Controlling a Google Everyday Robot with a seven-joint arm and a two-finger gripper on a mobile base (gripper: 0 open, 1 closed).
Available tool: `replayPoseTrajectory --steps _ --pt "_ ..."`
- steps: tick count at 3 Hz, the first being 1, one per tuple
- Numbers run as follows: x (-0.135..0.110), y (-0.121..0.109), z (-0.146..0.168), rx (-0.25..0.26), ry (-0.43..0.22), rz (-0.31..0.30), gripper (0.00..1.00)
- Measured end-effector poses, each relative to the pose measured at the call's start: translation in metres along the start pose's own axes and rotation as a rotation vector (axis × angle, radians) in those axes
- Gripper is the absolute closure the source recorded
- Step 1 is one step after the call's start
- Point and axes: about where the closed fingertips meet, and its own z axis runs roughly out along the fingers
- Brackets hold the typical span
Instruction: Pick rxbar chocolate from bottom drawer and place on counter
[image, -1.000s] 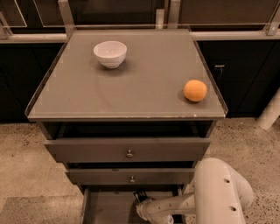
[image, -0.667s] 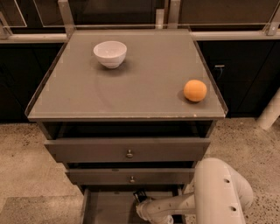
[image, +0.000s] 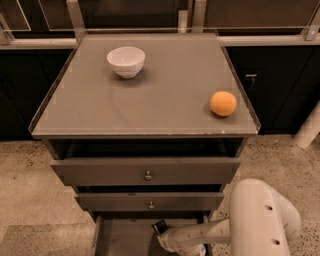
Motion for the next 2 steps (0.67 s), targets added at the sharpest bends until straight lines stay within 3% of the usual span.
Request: replayPoseTrajectory --steps 1,2 --pt "0.006 -0.025 -0.052 -0.052 0.035 0.042 1.0" --pt "0.011 -0.056 -0.106 -0.036 0.052 0.102 1.0"
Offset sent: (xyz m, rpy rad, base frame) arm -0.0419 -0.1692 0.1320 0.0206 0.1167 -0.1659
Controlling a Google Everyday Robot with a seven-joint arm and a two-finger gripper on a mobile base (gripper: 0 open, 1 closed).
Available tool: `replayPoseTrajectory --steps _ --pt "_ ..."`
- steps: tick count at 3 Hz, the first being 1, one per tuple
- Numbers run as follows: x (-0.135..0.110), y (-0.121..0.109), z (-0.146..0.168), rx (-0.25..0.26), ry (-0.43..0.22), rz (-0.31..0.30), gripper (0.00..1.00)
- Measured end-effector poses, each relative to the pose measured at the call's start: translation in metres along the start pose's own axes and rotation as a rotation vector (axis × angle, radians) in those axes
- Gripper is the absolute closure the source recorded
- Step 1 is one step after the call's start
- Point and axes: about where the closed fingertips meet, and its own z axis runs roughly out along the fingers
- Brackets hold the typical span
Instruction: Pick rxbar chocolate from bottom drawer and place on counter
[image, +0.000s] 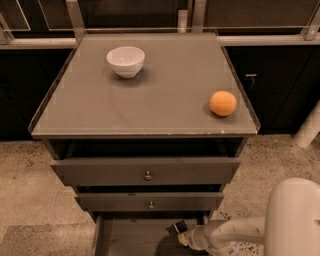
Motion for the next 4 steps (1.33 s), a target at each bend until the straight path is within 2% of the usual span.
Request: replayPoseTrajectory --steps 1,2,3,4 --pt "-0.003 -0.031 -0.068 0.019 -0.007 0.033 1.0" --pt "-0.01 -0.048 -0.13 -0.023 -0.053 0.061 1.0" --pt "0.001 -0.033 -0.139 -0.096 -0.035 0.076 1.0" --pt "0.001 -0.033 -0.139 -0.097 -0.035 0.076 1.0"
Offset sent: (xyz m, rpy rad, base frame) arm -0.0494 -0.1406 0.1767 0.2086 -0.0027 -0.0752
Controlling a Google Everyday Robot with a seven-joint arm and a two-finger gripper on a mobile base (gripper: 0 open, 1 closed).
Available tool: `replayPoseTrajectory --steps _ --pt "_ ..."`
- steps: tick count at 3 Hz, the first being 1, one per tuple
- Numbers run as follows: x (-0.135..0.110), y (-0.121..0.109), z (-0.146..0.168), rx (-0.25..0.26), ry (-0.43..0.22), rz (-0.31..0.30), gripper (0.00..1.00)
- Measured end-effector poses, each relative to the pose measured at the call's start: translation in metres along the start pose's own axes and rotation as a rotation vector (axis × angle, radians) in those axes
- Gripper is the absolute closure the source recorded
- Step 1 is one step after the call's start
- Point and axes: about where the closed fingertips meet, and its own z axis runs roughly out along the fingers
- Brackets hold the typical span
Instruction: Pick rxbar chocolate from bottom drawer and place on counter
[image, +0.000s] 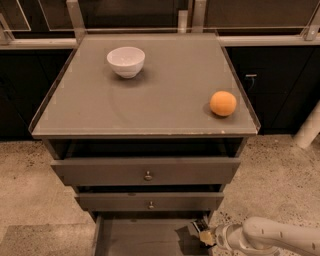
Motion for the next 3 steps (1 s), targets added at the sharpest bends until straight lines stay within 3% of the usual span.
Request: replayPoseTrajectory --steps 1,2,3 --pt "0.0 0.02 -0.024 -0.046 0.021 0.0 1.0" --pt "-0.009 0.057 -0.077 -0.093 0.039 0.016 1.0" --pt "-0.055 0.08 -0.134 -0.1 0.05 -0.027 1.0"
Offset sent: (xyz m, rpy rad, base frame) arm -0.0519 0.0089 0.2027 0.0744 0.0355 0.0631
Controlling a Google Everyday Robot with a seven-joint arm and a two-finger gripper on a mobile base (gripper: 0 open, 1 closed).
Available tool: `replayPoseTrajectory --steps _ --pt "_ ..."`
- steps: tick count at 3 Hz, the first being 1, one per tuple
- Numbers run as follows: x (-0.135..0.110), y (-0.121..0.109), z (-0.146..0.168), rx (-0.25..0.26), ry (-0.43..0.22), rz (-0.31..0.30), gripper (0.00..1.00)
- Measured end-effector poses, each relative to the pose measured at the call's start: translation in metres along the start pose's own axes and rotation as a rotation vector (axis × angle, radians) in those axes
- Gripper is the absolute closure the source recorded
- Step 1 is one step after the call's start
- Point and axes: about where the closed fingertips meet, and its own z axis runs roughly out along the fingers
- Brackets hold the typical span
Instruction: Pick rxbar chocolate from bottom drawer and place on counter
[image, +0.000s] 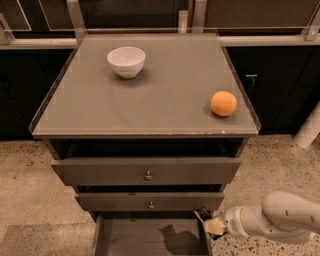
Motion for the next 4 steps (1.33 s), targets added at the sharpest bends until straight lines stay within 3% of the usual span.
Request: replayPoseTrajectory --steps 1,2,3,4 --pt "-0.068 0.018 -0.046 0.011 0.013 -0.085 1.0" --pt "-0.128 0.039 -0.075 0.063 0.025 -0.169 1.0" --pt "-0.158 0.057 -0.102 0.131 0.007 -0.227 1.0" --pt "-0.156 0.06 -0.104 0.135 0.006 -0.231 1.0"
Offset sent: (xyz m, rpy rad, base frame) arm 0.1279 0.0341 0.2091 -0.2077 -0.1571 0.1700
